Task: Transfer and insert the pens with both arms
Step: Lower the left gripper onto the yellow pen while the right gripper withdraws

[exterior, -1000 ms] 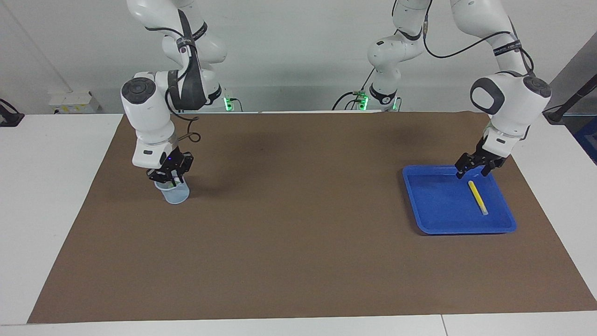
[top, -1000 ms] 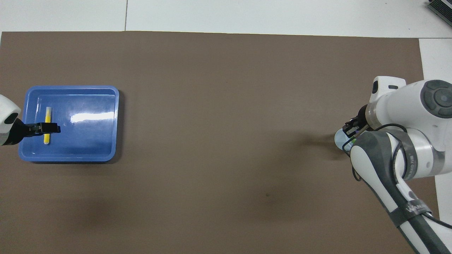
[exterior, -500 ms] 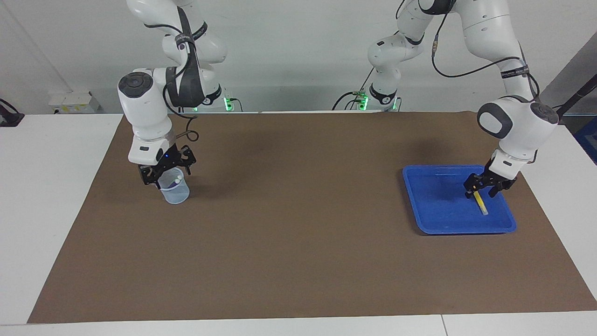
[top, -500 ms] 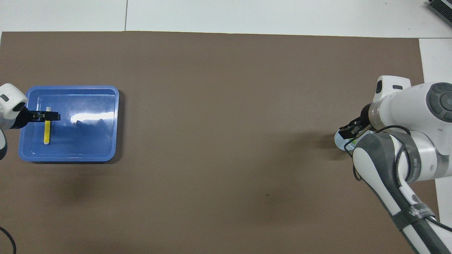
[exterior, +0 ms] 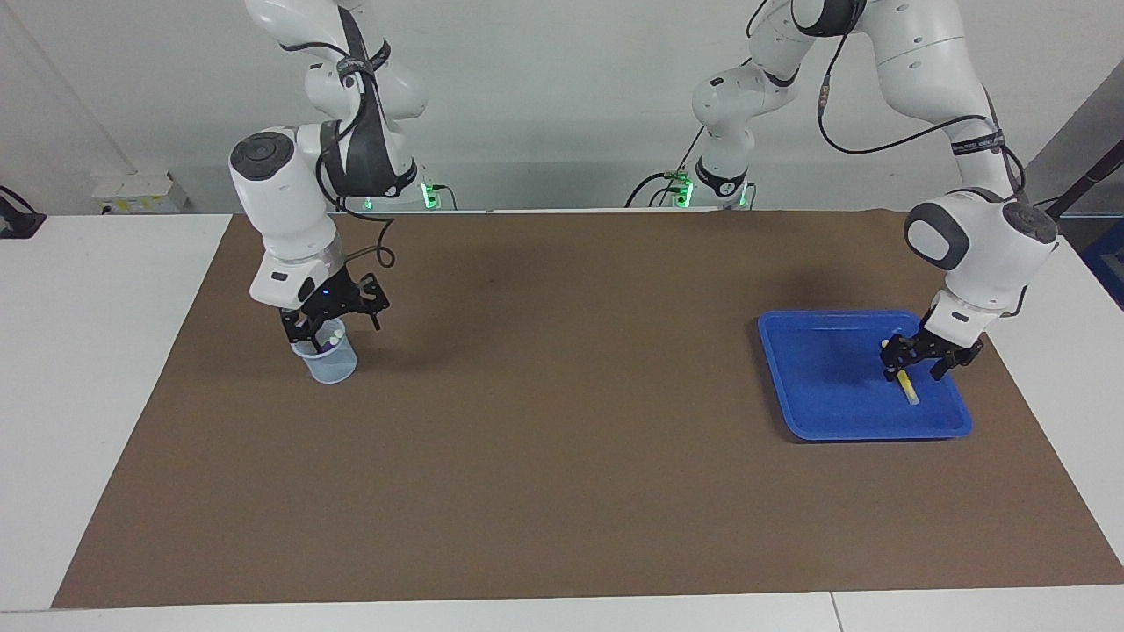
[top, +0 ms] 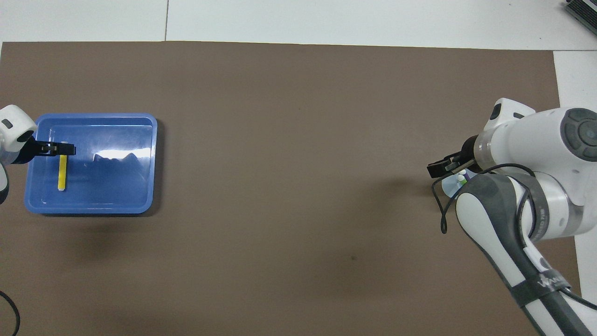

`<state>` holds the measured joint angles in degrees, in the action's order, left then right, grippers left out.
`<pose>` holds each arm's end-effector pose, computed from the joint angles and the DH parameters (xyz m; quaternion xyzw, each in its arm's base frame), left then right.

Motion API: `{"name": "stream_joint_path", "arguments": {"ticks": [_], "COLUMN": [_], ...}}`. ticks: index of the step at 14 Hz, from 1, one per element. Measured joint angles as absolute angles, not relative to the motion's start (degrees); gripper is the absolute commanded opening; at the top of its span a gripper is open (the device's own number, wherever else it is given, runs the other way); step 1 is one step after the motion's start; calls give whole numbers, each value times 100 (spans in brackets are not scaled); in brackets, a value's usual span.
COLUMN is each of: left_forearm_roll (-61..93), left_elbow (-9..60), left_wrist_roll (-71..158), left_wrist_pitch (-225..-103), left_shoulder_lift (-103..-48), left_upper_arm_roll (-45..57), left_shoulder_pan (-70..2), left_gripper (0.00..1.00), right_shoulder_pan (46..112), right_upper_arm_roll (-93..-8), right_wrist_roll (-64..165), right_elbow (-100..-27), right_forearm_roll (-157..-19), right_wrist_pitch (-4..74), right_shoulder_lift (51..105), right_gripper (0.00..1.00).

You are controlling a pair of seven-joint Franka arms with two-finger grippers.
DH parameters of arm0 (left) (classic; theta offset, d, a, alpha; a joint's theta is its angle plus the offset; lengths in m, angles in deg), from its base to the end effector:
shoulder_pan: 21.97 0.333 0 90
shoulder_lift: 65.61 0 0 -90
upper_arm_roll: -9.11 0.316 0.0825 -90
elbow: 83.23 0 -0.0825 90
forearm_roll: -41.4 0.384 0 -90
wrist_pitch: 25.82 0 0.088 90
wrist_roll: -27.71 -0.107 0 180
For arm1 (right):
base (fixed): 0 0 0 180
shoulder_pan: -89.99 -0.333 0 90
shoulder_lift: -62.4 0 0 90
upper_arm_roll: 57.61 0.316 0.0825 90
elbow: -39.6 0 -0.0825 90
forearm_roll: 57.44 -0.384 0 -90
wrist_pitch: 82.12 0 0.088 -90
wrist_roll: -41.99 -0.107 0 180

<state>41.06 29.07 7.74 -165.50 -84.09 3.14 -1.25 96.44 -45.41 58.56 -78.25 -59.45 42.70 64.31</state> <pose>0.6051 0.1626 0.3271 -0.9960 0.0393 -0.0803 0.0059 0.5614 0.0571 0.4287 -0.9818 -0.1839 -0.0460 0.0141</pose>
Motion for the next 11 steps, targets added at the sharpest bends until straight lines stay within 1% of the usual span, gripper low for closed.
{"name": "stream_joint_path", "arguments": {"ticks": [4, 6, 9, 10, 11], "left_forearm_roll": [4117, 4117, 4117, 4117, 4115], "left_elbow": [2889, 2891, 2903, 2924, 2949], "left_wrist_roll": [760, 763, 771, 786, 797], "left_wrist_pitch": [-16570, -16570, -16666, -16739, -16809], "left_shoulder_lift": [-8597, -8635, -8711, -8741, -8747], "left_upper_arm_roll": [311, 311, 306, 302, 292], "left_shoulder_pan": [-55, -54, -54, -54, -54], "left_gripper": [89, 83, 71, 64, 49], "right_shoulder_pan": [9473, 9469, 9447, 9407, 9342], "right_upper_arm_roll": [-4539, -4540, -4540, -4542, -4540], "right_wrist_roll": [5275, 5247, 5227, 5123, 4980], "right_elbow": [-7821, -7821, -7821, -7820, -7812], "right_forearm_roll": [-6044, -6049, -6055, -6107, -6260], "right_wrist_pitch": [4272, 4273, 4274, 4277, 4294], "right_shoulder_lift": [6432, 6432, 6432, 6432, 6432], "right_gripper": [100, 100, 100, 100, 100]}}
